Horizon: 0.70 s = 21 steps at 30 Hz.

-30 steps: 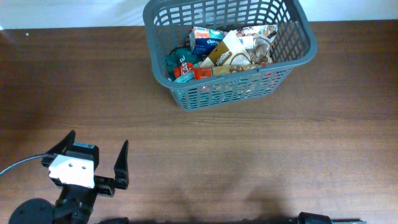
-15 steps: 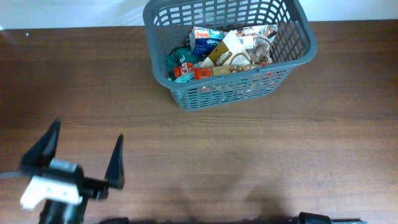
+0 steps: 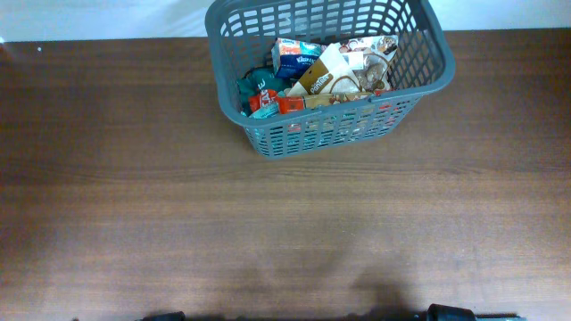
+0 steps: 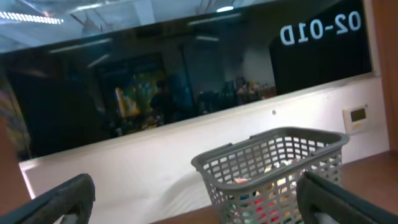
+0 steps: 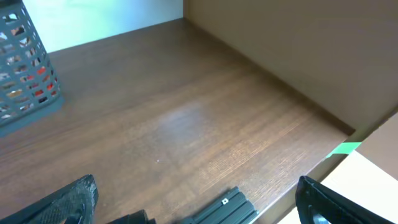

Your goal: Pack container

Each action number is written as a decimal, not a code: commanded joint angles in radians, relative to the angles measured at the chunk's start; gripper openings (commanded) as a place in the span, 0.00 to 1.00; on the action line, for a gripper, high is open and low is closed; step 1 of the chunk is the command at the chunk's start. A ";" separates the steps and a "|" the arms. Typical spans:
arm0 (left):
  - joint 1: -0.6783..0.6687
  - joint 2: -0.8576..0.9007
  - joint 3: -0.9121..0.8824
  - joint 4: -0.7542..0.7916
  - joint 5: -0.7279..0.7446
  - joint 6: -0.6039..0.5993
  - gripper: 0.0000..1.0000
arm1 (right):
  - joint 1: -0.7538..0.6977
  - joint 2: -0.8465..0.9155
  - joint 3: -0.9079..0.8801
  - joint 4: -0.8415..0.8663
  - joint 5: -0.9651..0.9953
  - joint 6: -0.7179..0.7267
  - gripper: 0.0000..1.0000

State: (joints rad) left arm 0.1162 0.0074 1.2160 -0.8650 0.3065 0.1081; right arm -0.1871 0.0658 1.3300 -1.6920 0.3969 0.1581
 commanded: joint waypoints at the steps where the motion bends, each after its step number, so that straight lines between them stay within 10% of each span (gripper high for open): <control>1: 0.022 -0.001 0.000 -0.004 -0.005 -0.014 0.99 | 0.003 -0.008 -0.002 -0.006 -0.005 0.008 0.99; 21: 0.079 -0.002 -0.634 0.747 0.116 -0.124 0.99 | 0.003 -0.008 -0.002 -0.006 -0.005 0.008 0.99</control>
State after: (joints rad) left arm 0.1905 0.0086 0.6857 -0.1596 0.3973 0.0128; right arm -0.1871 0.0643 1.3285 -1.6920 0.3973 0.1581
